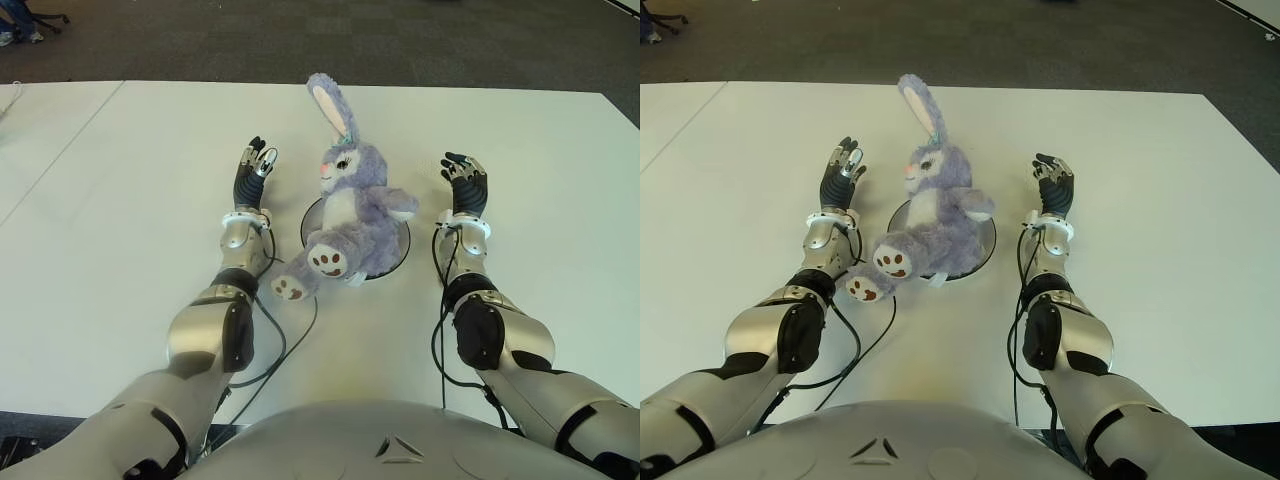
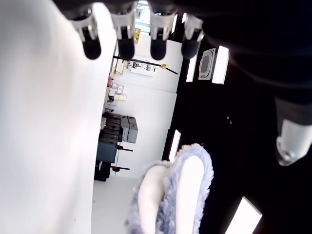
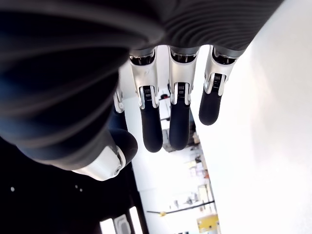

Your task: Put the doll into the plate.

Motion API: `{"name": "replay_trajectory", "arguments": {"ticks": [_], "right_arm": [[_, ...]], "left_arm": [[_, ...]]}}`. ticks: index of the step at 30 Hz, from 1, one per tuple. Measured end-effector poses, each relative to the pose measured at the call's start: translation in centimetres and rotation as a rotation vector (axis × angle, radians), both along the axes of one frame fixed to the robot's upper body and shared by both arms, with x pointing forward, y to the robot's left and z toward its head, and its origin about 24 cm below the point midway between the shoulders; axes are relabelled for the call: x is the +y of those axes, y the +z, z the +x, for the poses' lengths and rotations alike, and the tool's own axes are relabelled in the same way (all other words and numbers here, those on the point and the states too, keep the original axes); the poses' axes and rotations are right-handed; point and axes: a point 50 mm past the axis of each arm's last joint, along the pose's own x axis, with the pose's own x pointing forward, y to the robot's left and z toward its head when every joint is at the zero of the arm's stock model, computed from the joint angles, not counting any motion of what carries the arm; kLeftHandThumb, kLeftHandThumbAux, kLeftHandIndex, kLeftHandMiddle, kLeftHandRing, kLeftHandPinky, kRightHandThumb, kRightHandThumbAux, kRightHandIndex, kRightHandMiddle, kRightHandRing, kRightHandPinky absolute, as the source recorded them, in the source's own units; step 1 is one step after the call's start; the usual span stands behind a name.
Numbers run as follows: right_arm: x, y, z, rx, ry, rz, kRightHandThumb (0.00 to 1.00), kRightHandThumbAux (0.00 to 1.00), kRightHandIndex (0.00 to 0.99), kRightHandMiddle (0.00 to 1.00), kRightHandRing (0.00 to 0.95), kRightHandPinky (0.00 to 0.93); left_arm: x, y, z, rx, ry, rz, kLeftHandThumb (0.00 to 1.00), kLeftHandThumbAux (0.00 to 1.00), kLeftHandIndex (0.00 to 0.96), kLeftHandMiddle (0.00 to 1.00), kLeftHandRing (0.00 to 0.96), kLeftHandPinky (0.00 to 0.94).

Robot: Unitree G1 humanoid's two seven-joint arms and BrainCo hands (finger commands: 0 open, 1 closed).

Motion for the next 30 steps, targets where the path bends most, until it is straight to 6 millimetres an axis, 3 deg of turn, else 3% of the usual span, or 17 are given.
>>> {"name": "replay_trajectory", "arguments": {"ticks": [18, 22, 27, 30], "right_arm": [[-0.01, 0.00, 0.00, 0.000, 0.000, 0.001, 0.709, 0.737, 0.400, 0.310, 0.289, 0.240], [-0.01, 0.00, 0.00, 0.000, 0.000, 0.001, 0.710, 0.737, 0.400, 0.311, 0.282, 0.188], [0.00, 0.00, 0.00, 0.000, 0.000, 0.001, 0.710, 0.737, 0.400, 0.315, 0.287, 0.247], [-0.01, 0.00, 0.00, 0.000, 0.000, 0.001, 0.710, 0.737, 0.400, 0.318, 0.291, 0.225]], "left_arm": [[-0.07, 0.01, 0.01, 0.000, -0.007, 0.009, 0.000, 0.526, 0.000, 0.000, 0.000, 0.000], [-0.11, 0.01, 0.01, 0.001, -0.011, 0.015, 0.000, 0.518, 0.000, 0.000, 0.000, 0.000], [-0.13, 0.01, 0.02, 0.001, -0.013, 0.020, 0.000, 0.518, 0.000, 0.000, 0.000, 0.000], [-0.12, 0.01, 0.01, 0.001, -0.012, 0.020, 0.000, 0.524, 0.000, 0.000, 0.000, 0.000]]}}
